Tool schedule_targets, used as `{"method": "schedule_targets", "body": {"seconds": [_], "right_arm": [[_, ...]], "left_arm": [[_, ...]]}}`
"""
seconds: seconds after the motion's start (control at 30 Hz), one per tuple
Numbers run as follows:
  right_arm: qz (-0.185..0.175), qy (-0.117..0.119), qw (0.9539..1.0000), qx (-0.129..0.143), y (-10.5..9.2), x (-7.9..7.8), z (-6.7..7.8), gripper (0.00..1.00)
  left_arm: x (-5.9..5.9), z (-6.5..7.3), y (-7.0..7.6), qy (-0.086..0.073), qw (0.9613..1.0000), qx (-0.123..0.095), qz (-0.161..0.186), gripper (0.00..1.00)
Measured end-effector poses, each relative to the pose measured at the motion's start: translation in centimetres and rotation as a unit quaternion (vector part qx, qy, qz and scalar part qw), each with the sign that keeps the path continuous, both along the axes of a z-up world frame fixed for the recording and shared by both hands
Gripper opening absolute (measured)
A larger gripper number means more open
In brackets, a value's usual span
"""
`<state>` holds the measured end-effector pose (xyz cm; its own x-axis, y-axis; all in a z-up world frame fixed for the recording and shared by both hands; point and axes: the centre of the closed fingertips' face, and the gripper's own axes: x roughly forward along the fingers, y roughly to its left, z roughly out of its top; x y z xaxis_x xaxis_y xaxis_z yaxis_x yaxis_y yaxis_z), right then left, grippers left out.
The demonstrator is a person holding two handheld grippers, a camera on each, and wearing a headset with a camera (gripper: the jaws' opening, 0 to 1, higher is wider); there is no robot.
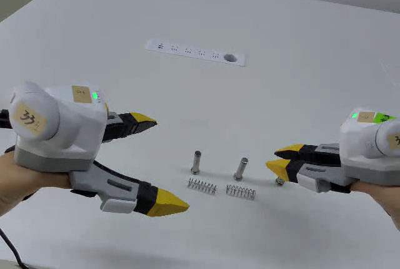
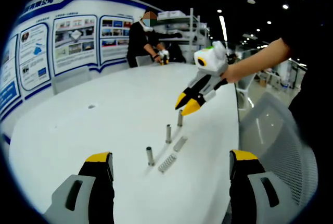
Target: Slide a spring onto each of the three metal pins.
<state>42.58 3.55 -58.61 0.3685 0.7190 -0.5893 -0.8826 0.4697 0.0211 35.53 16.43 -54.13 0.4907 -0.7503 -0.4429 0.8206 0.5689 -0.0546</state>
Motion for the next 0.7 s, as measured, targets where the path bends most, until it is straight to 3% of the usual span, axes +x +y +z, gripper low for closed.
{"method": "schedule_targets", "body": {"seconds": [0.23,0.4,0.57,0.7], "right_arm": [[0.037,0.014,0.9991,-0.016,0.9,-1.4,-1.5,0.18],[0.083,0.024,0.9945,-0.059,1.0,-2.8,-3.6,0.18],[0.107,0.022,0.9901,-0.089,1.1,-3.1,-5.3,0.18],[0.105,0.027,0.9899,-0.091,1.2,-2.7,-6.0,0.19]], "left_arm": [[-0.2,-0.5,0.2,0.006,1.0000,0.003,0.001,0.94],[-0.3,-0.7,0.3,0.008,1.0000,0.003,0.003,0.94],[-0.3,-1.0,0.7,0.012,0.9999,0.008,0.008,0.94],[-0.3,-1.1,0.8,0.015,0.9998,0.010,0.009,0.94]]}}
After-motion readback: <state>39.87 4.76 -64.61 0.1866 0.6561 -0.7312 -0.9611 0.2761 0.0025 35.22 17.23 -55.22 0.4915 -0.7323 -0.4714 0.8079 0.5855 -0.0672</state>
